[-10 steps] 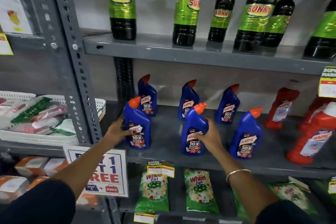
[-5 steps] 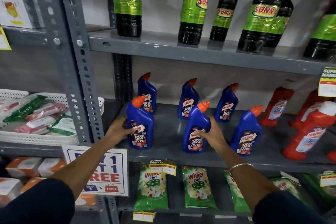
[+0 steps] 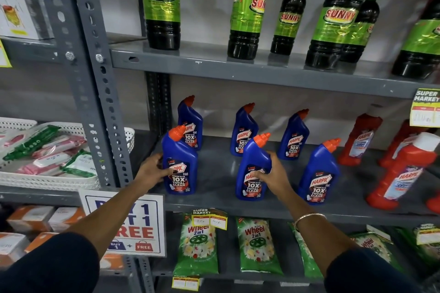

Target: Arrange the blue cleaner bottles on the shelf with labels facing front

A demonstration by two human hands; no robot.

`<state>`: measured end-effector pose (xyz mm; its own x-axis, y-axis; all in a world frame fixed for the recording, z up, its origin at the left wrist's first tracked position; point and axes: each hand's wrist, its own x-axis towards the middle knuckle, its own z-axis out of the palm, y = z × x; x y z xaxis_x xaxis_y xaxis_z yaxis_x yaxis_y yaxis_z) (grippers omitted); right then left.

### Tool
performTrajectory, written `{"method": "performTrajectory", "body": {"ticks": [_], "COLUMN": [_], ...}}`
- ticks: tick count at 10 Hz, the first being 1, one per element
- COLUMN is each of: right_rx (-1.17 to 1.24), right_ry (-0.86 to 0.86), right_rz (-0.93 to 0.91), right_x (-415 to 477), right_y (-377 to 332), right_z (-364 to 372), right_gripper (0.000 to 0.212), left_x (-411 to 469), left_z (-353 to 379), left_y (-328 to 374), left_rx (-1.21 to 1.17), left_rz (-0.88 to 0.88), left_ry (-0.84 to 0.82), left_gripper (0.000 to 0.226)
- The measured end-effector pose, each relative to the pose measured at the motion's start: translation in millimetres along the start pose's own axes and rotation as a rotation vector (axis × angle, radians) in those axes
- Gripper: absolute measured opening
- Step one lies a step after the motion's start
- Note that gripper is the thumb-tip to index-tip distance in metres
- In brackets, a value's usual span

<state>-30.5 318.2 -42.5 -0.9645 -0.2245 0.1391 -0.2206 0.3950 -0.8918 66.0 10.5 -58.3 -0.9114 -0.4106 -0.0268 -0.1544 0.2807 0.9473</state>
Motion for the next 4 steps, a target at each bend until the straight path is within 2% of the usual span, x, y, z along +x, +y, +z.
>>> {"method": "performTrajectory", "body": {"ticks": [2,3,4], "right_rx": [-0.035,-0.066,-0.112], "right_ry": [-0.017,0.044,0.226], "right_rz": [0.027,0.012,-0.059], "right_x": [-2.1,-5.2,-14.0], "right_y": [0.9,2.0,-10.2], "right_z": [-1.8,0.4,1.2], "right_gripper": [0.069,0.094,0.102], "left_x": [-4.0,-5.7,-12.0], "left_z": [-0.3,-0.6,2.4], "left_y": [4.0,7.2,14.2], "left_rx": [0.015,0.016,0.005], "left_rz": [-0.017,-0.035,0.015], "left_ry": [-0.012,-0.012,0.053], "left_gripper": [0.055,0.063,0.073]}}
